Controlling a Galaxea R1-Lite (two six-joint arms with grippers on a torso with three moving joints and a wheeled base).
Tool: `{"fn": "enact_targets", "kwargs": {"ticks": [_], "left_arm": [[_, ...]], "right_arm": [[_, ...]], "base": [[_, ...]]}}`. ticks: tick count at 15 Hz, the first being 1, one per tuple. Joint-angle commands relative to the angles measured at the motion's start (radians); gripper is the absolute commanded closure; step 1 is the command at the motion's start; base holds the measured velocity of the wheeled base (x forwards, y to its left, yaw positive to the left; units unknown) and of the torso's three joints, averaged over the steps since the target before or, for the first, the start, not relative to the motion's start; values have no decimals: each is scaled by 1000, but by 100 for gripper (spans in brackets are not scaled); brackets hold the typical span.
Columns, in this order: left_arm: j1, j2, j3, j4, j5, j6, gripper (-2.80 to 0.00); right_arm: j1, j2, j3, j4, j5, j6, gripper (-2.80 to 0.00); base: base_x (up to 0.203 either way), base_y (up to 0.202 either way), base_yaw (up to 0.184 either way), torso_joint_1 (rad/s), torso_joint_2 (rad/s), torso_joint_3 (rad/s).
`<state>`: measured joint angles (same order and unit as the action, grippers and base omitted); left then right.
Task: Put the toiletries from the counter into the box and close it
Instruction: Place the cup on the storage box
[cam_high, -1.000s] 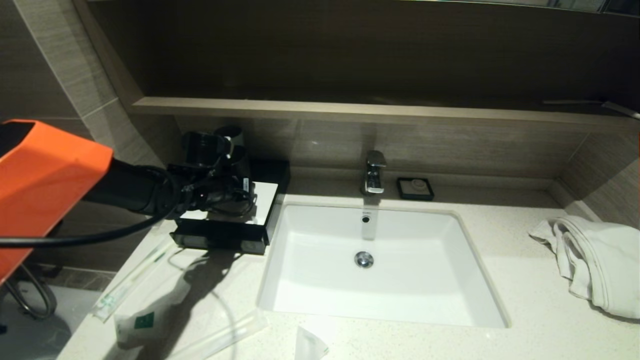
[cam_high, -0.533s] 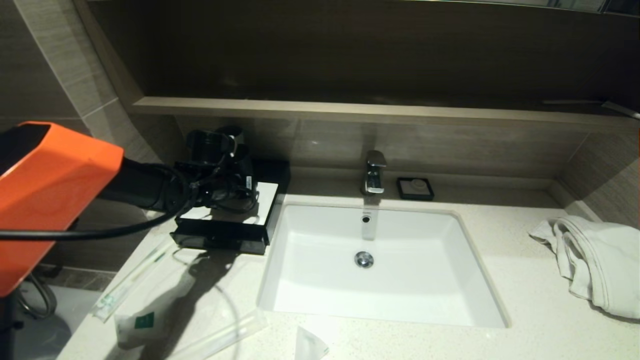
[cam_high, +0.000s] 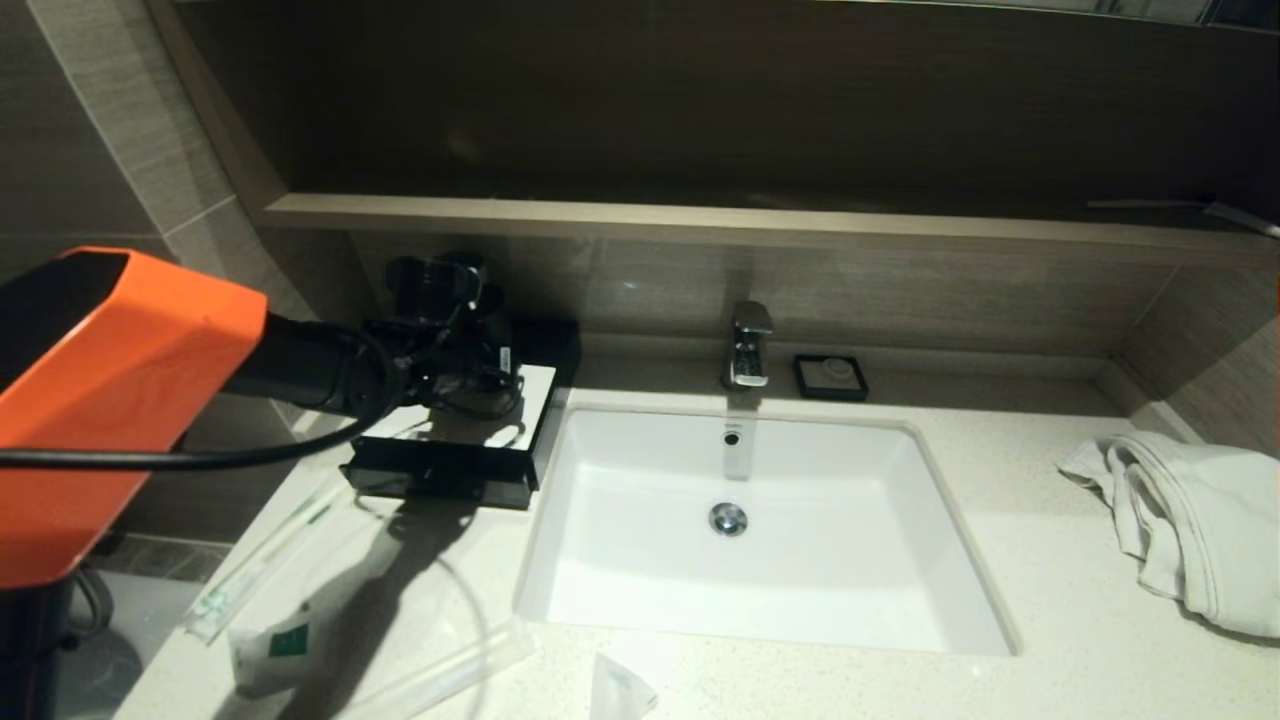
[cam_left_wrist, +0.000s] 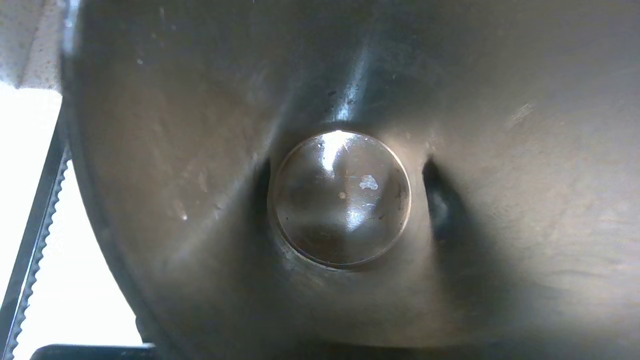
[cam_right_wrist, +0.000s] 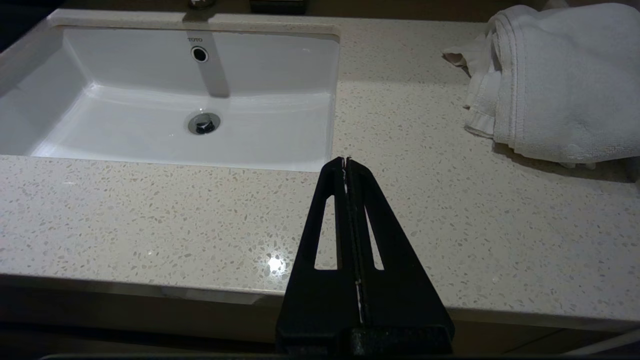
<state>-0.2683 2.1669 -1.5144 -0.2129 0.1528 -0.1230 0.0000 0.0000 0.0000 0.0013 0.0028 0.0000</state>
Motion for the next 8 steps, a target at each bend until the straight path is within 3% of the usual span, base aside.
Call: {"fn": "enact_targets", "kwargs": {"ticks": [1, 8], "left_arm": [[-5, 11, -18, 1, 2, -1, 0], [-20, 30, -47, 1, 2, -3, 0]], "right_arm": [[0, 0, 0, 0, 0, 0, 0], [0, 0, 0, 0, 0, 0, 0]], "base": [[0, 0, 0, 0, 0, 0], [0, 0, 0, 0, 0, 0]]}}
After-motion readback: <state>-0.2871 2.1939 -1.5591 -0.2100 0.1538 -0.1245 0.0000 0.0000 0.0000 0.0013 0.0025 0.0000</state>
